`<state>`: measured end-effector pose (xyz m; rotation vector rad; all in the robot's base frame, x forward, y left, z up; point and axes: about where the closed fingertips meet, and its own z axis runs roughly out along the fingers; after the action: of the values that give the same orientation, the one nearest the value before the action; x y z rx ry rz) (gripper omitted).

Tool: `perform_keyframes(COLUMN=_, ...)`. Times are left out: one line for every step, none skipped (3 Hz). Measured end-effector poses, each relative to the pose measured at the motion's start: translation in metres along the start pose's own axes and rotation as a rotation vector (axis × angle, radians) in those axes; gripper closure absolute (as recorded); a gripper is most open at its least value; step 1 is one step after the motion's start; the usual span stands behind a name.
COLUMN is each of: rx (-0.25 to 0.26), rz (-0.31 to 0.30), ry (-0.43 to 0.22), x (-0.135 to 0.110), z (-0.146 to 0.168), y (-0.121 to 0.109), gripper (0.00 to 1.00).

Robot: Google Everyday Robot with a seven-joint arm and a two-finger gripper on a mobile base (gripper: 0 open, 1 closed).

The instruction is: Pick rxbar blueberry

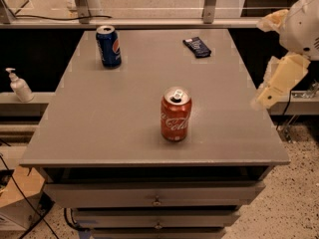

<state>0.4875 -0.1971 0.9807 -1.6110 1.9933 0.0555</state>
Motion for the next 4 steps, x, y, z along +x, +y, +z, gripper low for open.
perform_keyframes(rx=0.028, rz=-0.014, ry=-0.147, x=-0.013, z=0.020, y=-0.031, gripper=0.00)
perform_keyframes(rx=0.028, rz=-0.014, ry=-0.147, x=-0.013, z=0.020, y=-0.031, gripper=0.00)
perform_keyframes(rx=0.046, rz=0.001, ry=-0.195, x=-0.022, z=0.034, y=-0.046, gripper=0.00)
perform_keyframes(rx=0.071, rz=0.033, ry=-0.293, x=-0.034, z=0.055, y=-0.074, gripper=0.00)
